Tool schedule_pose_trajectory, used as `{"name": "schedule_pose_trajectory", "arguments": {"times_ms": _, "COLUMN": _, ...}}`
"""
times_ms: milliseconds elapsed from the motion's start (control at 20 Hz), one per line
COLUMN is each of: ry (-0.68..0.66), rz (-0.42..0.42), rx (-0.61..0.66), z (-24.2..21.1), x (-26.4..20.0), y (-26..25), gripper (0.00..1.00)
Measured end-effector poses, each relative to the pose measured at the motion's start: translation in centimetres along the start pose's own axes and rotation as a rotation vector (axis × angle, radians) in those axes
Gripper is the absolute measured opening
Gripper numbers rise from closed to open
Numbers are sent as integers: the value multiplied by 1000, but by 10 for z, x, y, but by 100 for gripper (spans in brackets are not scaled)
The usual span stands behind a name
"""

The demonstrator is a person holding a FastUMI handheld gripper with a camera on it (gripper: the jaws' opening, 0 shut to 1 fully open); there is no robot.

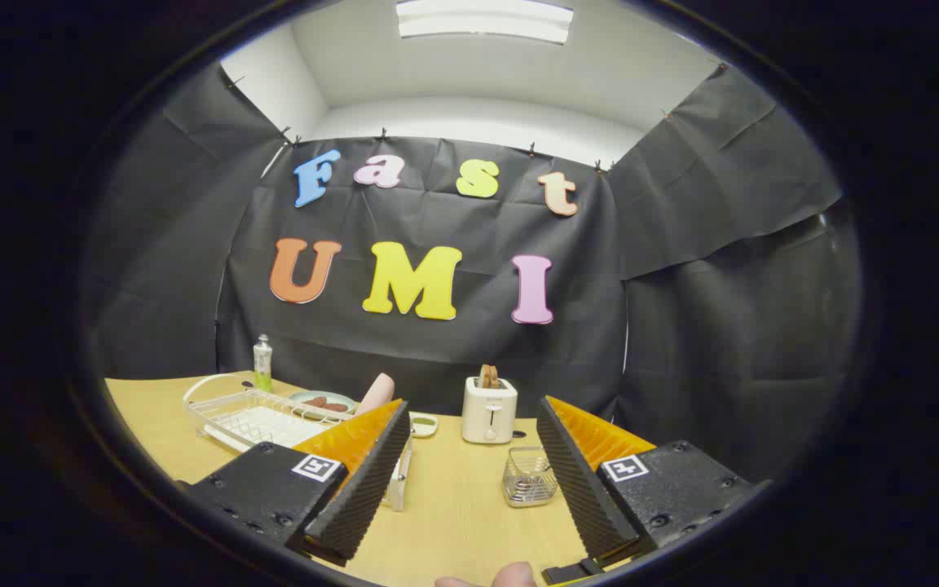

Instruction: Take the plate from the dish rack, then take the spoon from the basket and place it into the plate.

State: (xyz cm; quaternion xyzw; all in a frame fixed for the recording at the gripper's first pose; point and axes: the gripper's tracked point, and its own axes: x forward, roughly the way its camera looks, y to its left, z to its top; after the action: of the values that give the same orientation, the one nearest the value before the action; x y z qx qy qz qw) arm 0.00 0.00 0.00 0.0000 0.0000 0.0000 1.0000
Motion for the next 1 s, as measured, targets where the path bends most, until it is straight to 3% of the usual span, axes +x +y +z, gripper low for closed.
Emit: {"name": "schedule_pose_trajectory", "arguments": {"times_ms": 1000, "ry": 28, "rz": 29, "rx": 37, "z": -8, "x": 3, "y": 12, "gripper": 100}}
